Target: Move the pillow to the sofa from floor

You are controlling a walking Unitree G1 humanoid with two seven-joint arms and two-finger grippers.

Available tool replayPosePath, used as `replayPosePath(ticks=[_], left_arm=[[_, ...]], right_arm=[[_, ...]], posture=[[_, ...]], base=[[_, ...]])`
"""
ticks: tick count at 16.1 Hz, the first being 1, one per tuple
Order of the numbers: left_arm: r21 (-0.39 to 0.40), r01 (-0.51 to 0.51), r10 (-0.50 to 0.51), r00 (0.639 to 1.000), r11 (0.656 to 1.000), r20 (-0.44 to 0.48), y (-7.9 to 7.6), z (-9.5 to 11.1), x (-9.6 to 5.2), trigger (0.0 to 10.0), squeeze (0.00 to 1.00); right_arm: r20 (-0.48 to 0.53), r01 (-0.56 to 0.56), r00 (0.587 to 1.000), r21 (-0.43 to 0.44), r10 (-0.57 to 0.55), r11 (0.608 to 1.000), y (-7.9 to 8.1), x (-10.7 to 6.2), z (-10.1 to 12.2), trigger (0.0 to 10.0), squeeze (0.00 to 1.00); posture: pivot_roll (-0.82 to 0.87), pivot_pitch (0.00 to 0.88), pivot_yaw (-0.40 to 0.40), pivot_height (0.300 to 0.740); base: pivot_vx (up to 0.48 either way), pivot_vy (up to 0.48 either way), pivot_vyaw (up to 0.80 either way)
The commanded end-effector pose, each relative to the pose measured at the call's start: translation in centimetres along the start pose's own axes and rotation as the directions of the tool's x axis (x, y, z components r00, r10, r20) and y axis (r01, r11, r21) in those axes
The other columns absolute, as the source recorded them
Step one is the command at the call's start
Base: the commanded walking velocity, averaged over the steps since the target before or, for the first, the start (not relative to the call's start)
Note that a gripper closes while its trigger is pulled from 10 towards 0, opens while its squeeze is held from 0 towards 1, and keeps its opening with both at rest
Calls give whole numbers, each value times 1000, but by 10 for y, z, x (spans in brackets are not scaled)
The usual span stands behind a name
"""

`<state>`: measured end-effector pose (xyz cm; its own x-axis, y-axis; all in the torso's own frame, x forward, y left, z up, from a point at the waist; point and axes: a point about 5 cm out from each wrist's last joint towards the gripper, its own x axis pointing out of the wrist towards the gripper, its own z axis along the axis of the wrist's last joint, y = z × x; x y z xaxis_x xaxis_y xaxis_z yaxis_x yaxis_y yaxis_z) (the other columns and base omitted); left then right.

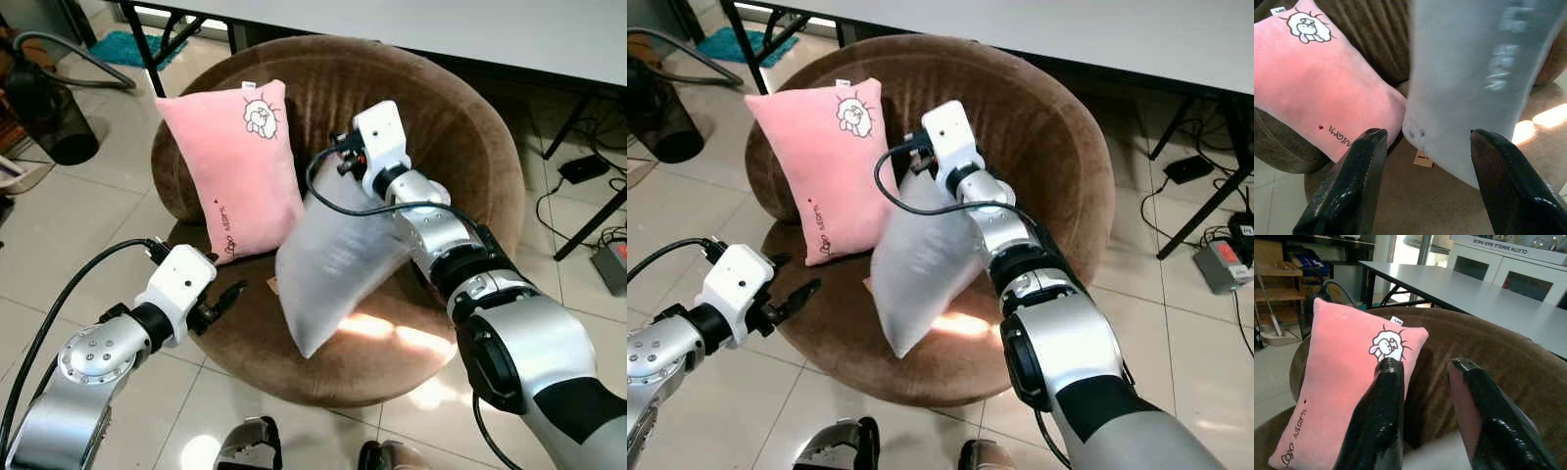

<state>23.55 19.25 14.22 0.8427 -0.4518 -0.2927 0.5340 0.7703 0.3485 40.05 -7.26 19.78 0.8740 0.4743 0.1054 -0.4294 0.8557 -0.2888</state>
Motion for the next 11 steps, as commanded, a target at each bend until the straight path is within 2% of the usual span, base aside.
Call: replayPosePath(ticks=[1, 2, 4, 5, 6, 7, 8, 10, 11], left_arm=[[2, -15, 15, 1000, 1000, -1, 2, 1, -1, 10000, 0], [-3, -33, 33, 999, 999, 6, 2, 2, 1, 10000, 0], [-36, -90, 91, 995, 995, 29, 1, 2, 5, 10000, 0], [-194, -205, 217, 975, 959, 39, 1, -1, 10, 10000, 0], [-257, -253, 271, 962, 933, 34, -1, -6, 11, 10000, 0], [-257, -257, 274, 961, 932, 30, -4, -9, 11, 10000, 0], [-234, -247, 258, 966, 940, 15, -10, -16, 13, 10000, 0], [-251, -247, 258, 966, 936, 11, -15, -19, 18, 10000, 0], [-264, -254, 268, 963, 931, 17, -17, -19, 24, 10000, 0]], right_arm=[[-8, -29, 1000, -40, 29, 999, 1, 0, 0, 10000, 1000], [-7, -41, 999, -44, 41, 998, 3, 1, 0, 10000, 1000], [7, -33, 999, 26, 32, 999, 2, 1, 1, 10000, 1000], [25, -9, 1000, 151, 5, 989, 1, -4, -7, 10000, 0], [34, 17, 999, 211, -25, 977, 3, -14, -19, 10000, 0], [43, 28, 998, 225, -39, 974, 4, -19, -25, 10000, 0], [29, 61, 997, 280, -72, 958, 8, -36, -40, 10000, 0], [5, 126, 991, 260, -132, 957, 15, -81, -52, 10000, 0], [-47, 199, 980, 245, -193, 949, 14, -107, -57, 10000, 0]], posture=[[175, 198, -6, 740], [171, 191, -8, 740], [164, 178, -17, 740], [128, 144, -22, 740], [102, 131, -20, 740], [94, 126, -17, 740], [43, 106, 1, 740], [-10, 90, 24, 740], [-26, 85, 31, 740]], base=[[0, 0, 0], [0, 0, 0], [0, 0, 0], [0, 0, 0], [0, 0, 0], [0, 0, 0], [0, 0, 0], [0, 0, 0], [0, 0, 0]])
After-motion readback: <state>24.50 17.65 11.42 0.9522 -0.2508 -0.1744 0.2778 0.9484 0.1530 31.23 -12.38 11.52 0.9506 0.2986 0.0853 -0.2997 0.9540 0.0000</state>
